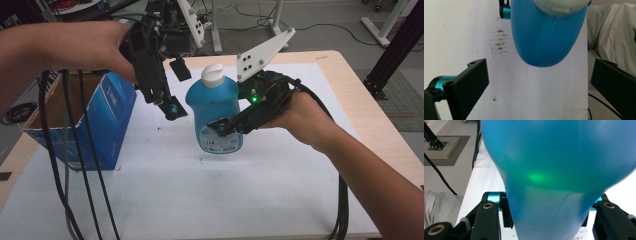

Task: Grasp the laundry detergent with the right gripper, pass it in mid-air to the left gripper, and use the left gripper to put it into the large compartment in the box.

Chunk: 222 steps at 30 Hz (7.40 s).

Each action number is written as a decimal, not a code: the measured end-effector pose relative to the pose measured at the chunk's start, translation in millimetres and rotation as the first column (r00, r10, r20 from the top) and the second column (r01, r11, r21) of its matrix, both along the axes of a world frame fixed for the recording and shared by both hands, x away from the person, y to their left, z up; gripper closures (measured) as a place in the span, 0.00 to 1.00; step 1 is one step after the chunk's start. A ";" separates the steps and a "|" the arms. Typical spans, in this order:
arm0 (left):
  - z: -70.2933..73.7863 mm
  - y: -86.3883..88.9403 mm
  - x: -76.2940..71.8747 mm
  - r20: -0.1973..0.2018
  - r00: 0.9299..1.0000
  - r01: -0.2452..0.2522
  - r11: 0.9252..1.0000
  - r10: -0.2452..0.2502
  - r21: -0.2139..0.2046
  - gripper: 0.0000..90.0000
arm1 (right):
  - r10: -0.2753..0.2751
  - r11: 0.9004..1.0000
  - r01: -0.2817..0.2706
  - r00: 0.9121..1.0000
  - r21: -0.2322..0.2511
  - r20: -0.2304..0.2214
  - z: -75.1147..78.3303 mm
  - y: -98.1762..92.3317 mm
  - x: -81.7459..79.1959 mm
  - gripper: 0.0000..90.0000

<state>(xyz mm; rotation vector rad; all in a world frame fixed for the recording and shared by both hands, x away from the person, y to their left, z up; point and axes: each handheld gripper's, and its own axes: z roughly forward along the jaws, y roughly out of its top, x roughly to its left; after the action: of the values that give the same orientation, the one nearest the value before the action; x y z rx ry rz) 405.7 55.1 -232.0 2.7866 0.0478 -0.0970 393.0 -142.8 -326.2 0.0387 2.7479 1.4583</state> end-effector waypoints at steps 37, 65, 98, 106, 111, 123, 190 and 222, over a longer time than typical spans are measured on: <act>1.1 -13.4 -0.1 -0.012 0.999 0.040 0.999 -0.040 0.036 0.16 | 0.061 0.997 -0.062 0.998 -0.055 -0.029 11.4 37.5 1.8 0.52; 2.1 -15.1 -3.4 -0.030 0.996 0.082 0.996 -0.081 0.028 0.42 | 0.076 0.995 -0.078 0.997 -0.055 -0.033 9.4 39.1 1.0 0.52; 59.0 26.3 11.9 0.018 0.983 -0.181 0.977 0.181 0.116 0.42 | -0.084 0.970 0.081 0.996 -0.227 -0.005 36.8 -25.3 7.1 0.13; 71.6 41.6 18.4 0.027 0.965 -0.263 0.958 0.261 0.117 0.42 | -0.088 0.941 0.083 0.996 -0.329 0.000 46.8 -42.4 5.4 0.02; 86.6 51.8 21.5 0.030 0.948 -0.317 0.941 0.316 0.118 0.42 | -0.117 0.921 0.120 0.993 -0.371 0.030 50.5 -59.2 5.3 0.01; 118.7 89.9 18.6 0.035 0.906 -0.423 0.899 0.422 0.110 0.42 | -0.176 0.862 0.166 0.984 -0.479 0.023 66.7 -102.5 2.0 0.01; -4.5 203.3 22.0 0.031 0.856 -0.512 0.840 0.515 0.178 0.42 | -0.189 0.841 0.160 0.982 -0.517 -0.002 48.2 -104.7 5.5 0.01; -45.8 206.6 23.2 0.027 0.847 -0.527 0.831 0.531 0.176 0.37 | -0.180 0.841 0.150 0.984 -0.520 -0.007 45.2 -95.9 3.8 0.01</act>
<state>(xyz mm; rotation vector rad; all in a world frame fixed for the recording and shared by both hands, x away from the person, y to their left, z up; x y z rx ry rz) 429.0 261.7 -277.8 2.8302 0.8723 0.0177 396.8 -238.7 -280.9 0.2973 2.9898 0.6481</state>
